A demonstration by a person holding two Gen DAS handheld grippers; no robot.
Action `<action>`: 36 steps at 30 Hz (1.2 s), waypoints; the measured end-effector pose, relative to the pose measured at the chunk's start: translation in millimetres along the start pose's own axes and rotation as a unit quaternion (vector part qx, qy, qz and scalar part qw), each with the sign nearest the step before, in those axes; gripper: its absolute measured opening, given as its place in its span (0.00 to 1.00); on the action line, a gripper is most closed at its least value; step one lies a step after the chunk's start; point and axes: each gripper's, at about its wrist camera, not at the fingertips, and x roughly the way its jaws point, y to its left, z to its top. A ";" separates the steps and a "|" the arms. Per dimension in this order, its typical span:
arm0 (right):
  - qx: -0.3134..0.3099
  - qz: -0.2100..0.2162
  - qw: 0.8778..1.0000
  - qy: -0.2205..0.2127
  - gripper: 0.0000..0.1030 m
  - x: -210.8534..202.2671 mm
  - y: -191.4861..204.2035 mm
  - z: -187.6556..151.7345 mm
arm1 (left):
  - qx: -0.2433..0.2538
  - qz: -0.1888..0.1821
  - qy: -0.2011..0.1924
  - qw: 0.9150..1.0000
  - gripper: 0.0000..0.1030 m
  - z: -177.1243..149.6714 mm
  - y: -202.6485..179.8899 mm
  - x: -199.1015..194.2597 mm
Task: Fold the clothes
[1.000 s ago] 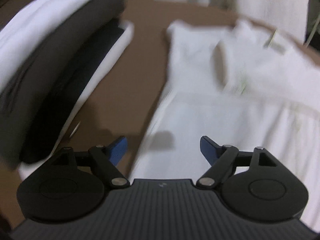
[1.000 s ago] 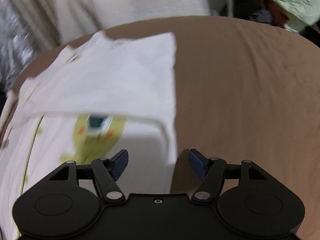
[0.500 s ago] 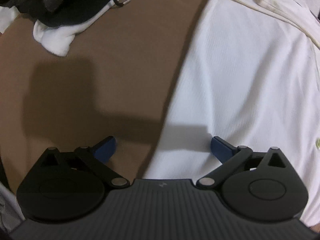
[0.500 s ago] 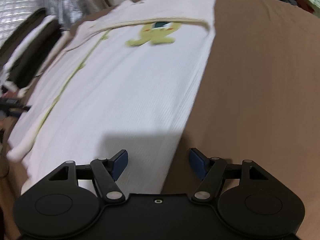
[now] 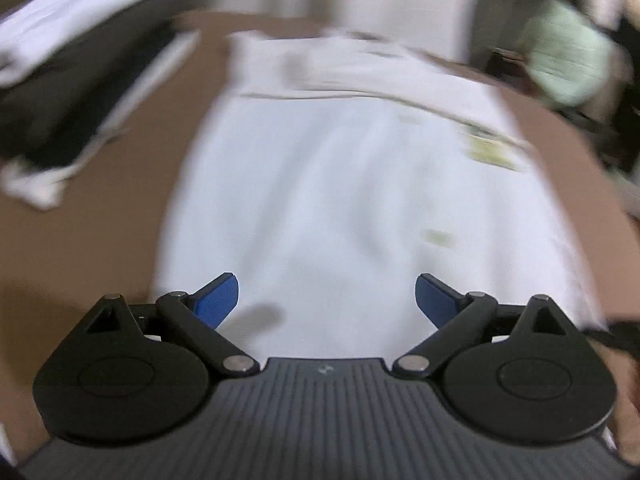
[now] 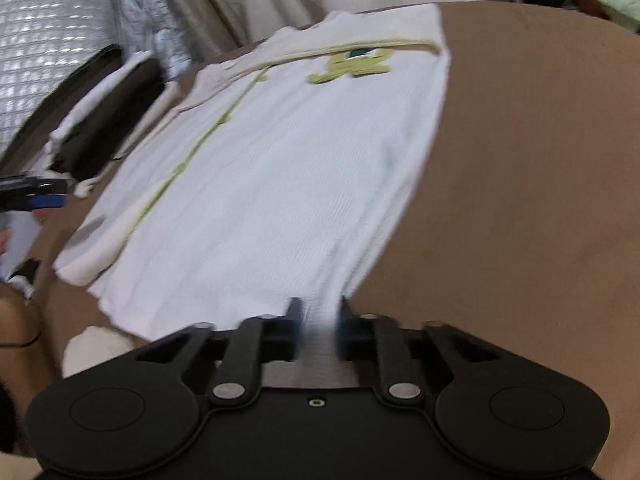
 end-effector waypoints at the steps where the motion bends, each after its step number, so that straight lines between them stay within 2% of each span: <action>1: 0.002 -0.004 1.000 -0.003 0.13 -1.7 0.0 -1.0 | 0.028 -0.010 0.009 1.000 0.94 -4.2 -15.1 2.6; 3: -0.001 -0.009 1.000 -0.005 0.13 -4.9 0.6 -3.8 | 0.086 -0.018 0.035 0.996 0.94 -17.5 -48.4 12.0; 4: 0.001 -0.008 1.000 -0.006 0.13 -5.1 0.5 -4.9 | 0.091 -0.023 0.059 0.994 0.94 -23.6 -53.7 20.5; 5: 0.002 -0.007 1.000 -0.008 0.13 -5.1 0.3 -5.9 | 0.091 -0.030 0.084 0.992 0.86 -28.8 -55.9 29.5; 6: 0.007 -0.005 1.000 -0.010 0.13 -6.0 -1.0 -7.6 | 0.090 -0.037 0.108 0.989 0.72 -34.0 -58.2 38.6; 7: 0.015 -0.001 1.000 -0.011 0.14 -5.5 -3.9 -8.5 | 0.068 -0.040 0.137 0.987 0.33 -36.9 -54.6 50.2; 8: 0.025 0.003 1.000 -0.013 0.17 -4.8 -7.0 -9.3 | 0.041 -0.041 0.166 0.984 0.08 -39.3 -49.6 62.5; 9: 0.040 0.009 0.999 -0.014 0.17 -3.1 -11.2 -10.2 | 0.024 -0.034 0.173 0.984 0.04 -39.9 -39.8 70.7; 10: 0.055 0.014 0.998 -0.015 0.21 -1.2 -15.4 -11.0 | 0.000 -0.047 0.170 0.984 0.03 -39.7 -30.5 68.8; 12: 0.082 0.032 0.996 -0.022 0.26 0.6 -22.1 -13.8 | -0.060 -0.107 0.148 0.981 0.03 -33.5 -15.0 55.9; 14: 0.088 0.039 0.995 -0.026 0.26 2.1 -24.5 -16.3 | -0.116 -0.175 0.117 0.971 0.03 -27.5 -1.2 38.9; 15: 0.086 0.040 0.995 -0.027 0.26 2.4 -24.3 -17.7 | -0.119 -0.178 0.122 0.969 0.03 -28.6 -1.1 38.7; 17: 0.083 0.042 0.995 -0.028 0.26 2.8 -23.8 -19.5 | -0.114 -0.171 0.144 0.968 0.06 -32.7 -4.2 42.2; 18: 0.082 0.042 0.995 -0.027 0.26 3.0 -23.6 -19.8 | -0.095 -0.151 0.164 0.970 0.12 -36.8 -10.4 48.2; 19: 0.082 0.042 0.995 -0.027 0.26 3.2 -22.8 -19.5 | -0.072 -0.128 0.186 0.971 0.31 -41.5 -17.8 55.2; 21: 0.081 0.044 0.995 -0.028 0.26 2.8 -22.7 -20.0 | -0.027 -0.080 0.230 0.969 0.35 -50.8 -32.6 69.3; 22: 0.082 0.045 0.995 -0.029 0.26 2.4 -23.3 -20.5 | -0.019 -0.078 0.221 0.972 0.39 -47.9 -35.3 63.7; 23: 0.084 0.047 0.995 -0.030 0.26 2.1 -23.8 -20.9 | -0.015 -0.080 0.204 0.976 0.48 -43.2 -36.8 55.2; 24: 0.085 0.049 0.995 -0.031 0.26 1.8 -24.3 -21.3 | -0.014 -0.070 0.174 0.982 0.55 -38.4 -34.7 42.8; 25: 0.086 0.051 0.994 -0.031 0.26 1.4 -24.9 -21.8 | -0.013 -0.057 0.141 0.988 0.68 -33.6 -31.7 29.6; 26: 0.088 0.052 0.994 -0.032 0.26 1.1 -25.4 -22.2 | -0.017 -0.038 0.139 0.989 0.77 -30.2 -21.2 27.3; 27: 0.089 0.054 0.994 -0.033 0.27 0.8 -25.9 -22.7 | -0.021 -0.017 0.144 0.989 0.82 -27.2 -8.9 27.5; 28: 0.091 0.058 0.994 -0.032 0.29 0.1 -26.3 -22.1 | -0.026 0.004 0.149 0.989 0.93 -24.2 3.4 27.7; 29: 0.091 0.062 0.993 -0.032 0.33 -0.4 -26.5 -21.4 | -0.031 0.024 0.154 0.987 0.99 -21.1 15.6 27.9; 32: 0.090 0.080 0.992 -0.033 0.44 -1.0 -25.9 -20.0 | -0.045 0.086 0.168 0.981 0.99 -12.0 52.4 28.6; 34: 0.089 0.087 0.992 -0.034 0.47 -1.0 -25.2 -20.4 | -0.054 0.127 0.177 0.974 0.99 -6.0 77.0 29.1; 36: 0.092 0.091 0.991 -0.033 0.47 -1.2 -26.5 -19.7 | -0.063 0.141 0.205 0.966 0.99 -12.4 95.5 41.4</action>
